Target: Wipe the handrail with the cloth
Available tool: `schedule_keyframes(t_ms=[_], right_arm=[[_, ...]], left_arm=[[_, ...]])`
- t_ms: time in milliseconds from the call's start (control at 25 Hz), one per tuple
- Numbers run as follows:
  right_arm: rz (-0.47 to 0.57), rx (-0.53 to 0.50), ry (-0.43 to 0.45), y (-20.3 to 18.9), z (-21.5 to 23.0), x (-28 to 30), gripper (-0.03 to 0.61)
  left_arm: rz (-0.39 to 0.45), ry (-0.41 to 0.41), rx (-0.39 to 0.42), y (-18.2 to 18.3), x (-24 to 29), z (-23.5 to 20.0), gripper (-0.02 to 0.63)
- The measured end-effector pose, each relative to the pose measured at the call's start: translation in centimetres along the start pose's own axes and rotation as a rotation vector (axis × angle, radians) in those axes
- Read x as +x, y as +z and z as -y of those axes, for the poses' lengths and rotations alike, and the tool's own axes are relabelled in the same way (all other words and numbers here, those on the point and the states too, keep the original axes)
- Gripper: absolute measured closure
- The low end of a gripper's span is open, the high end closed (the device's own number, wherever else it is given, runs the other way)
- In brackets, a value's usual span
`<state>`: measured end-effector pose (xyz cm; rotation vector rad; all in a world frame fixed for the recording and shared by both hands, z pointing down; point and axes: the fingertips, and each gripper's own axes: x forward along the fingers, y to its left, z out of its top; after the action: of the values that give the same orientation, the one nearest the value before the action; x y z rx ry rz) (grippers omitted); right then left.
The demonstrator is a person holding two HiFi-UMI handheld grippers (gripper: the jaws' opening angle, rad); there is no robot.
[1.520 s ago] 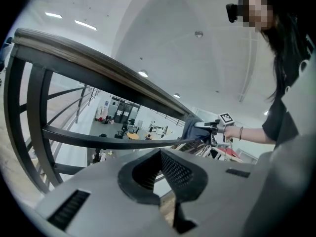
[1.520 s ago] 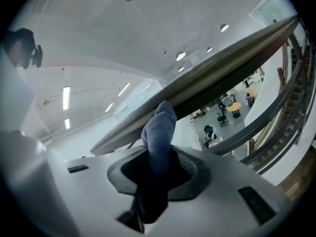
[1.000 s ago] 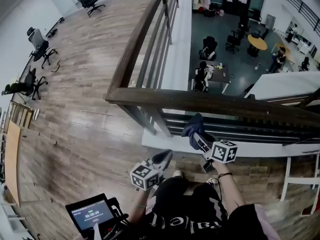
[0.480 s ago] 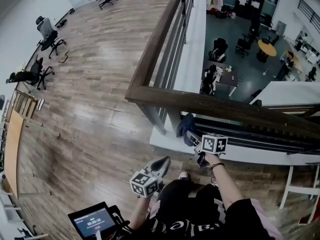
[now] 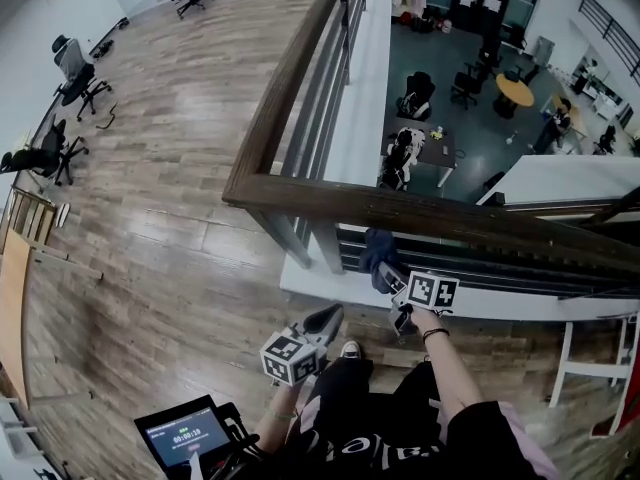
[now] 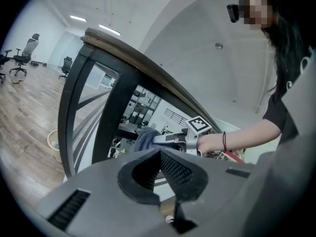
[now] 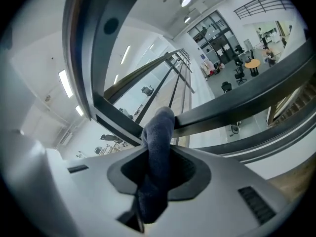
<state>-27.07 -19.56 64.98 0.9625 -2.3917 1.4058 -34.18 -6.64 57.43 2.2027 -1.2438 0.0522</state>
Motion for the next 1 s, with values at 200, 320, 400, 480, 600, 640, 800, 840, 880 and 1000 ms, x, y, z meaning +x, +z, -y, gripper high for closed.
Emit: schedule_keyframes(t_ms=[200,320,400,480,600,640,800,840,880,1000], right_arm=[[0.039,0.045,-0.013,1.4,3.7,-4.4,0.486],[0.069,0.071,-0.025,2.1,7.2,-8.1,0.486],[0.092,0.090,-0.034,2.8,9.5,-10.5,0.486],[0.111,0.106,-0.045,3.7,11.8,-12.9,0.486],[0.136,0.125,-0.070,4.8,15.7,-17.2,0.486],[0.146,0.130,-0.080,5.2,17.0,-18.7,0.486],[0.202,0.157,-0.116,6.7,22.2,-24.6,0.486],[0.218,0.166,-0.127,7.1,23.5,-26.2,0.486],[0.233,0.174,-0.139,7.4,24.8,-27.9,0.486],[0.273,0.189,-0.180,8.5,28.9,-32.8,0.486]], left_arm=[[-0.005,-0.022,0.012,0.1,3.5,3.6,0.614],[-0.013,-0.027,0.013,-0.9,6.0,6.3,0.614],[-0.018,-0.031,0.017,-1.3,7.8,7.9,0.614],[-0.028,-0.037,0.031,-1.7,9.7,9.5,0.614],[-0.046,-0.058,0.057,-2.5,12.7,12.6,0.614],[-0.051,-0.067,0.062,-2.6,13.7,13.8,0.614],[-0.065,-0.089,0.063,-3.3,17.1,18.4,0.614],[-0.070,-0.097,0.063,-3.6,17.9,19.4,0.614],[-0.076,-0.106,0.066,-4.0,18.7,20.5,0.614],[-0.093,-0.135,0.083,-5.0,21.1,23.6,0.614]])
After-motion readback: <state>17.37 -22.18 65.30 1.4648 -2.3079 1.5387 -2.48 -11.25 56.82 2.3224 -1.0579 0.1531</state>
